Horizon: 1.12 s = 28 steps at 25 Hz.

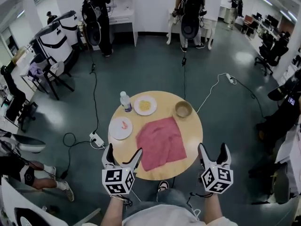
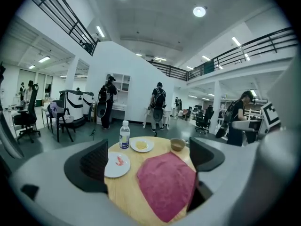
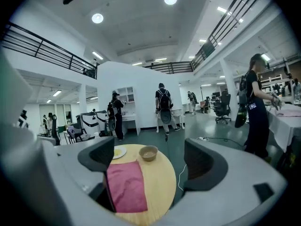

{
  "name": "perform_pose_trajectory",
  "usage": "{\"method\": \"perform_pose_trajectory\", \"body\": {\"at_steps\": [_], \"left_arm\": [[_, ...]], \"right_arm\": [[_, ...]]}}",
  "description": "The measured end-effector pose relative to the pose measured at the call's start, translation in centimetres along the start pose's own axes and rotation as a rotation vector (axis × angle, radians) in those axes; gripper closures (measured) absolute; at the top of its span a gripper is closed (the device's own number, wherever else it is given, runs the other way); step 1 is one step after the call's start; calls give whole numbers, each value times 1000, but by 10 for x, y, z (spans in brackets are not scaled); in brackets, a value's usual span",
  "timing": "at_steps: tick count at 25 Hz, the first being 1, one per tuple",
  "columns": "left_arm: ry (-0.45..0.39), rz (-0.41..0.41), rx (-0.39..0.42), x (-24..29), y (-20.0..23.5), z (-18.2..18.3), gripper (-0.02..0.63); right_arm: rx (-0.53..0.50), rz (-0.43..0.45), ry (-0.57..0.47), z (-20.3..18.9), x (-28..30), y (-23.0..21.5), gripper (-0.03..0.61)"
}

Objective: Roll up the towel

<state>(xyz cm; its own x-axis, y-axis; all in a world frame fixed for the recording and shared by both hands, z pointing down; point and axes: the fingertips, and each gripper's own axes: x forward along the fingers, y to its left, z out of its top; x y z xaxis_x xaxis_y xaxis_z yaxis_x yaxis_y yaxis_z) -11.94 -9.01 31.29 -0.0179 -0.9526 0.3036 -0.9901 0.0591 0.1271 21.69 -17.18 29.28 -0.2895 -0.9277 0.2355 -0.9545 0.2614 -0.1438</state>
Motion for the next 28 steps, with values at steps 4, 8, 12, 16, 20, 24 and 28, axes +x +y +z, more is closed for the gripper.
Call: {"method": "perform_pose_trajectory", "body": {"at_steps": [4,8,12,16,20,24,28], "left_arm": [[14,42,-16,13,-5,-4,69],[46,69,-23,20,-5,-16,69],[69,68,-40,32,-3,-24,69],[84,42,-42,41,-5,-29,71],[126,-6,-40,45,-11,-41,96],[185,-57,-30,48,-18,-63,116],[256,-136,11,49,-31,-89,159]], "right_arm": [[-19,74,36,-3,38,0,107],[-10,133,71,-12,64,11,109],[-25,172,104,-19,80,20,107],[-57,232,131,-25,86,30,121],[-93,280,175,-35,91,37,164],[-134,335,243,-61,95,43,178],[-190,409,337,-92,96,47,203]]}}
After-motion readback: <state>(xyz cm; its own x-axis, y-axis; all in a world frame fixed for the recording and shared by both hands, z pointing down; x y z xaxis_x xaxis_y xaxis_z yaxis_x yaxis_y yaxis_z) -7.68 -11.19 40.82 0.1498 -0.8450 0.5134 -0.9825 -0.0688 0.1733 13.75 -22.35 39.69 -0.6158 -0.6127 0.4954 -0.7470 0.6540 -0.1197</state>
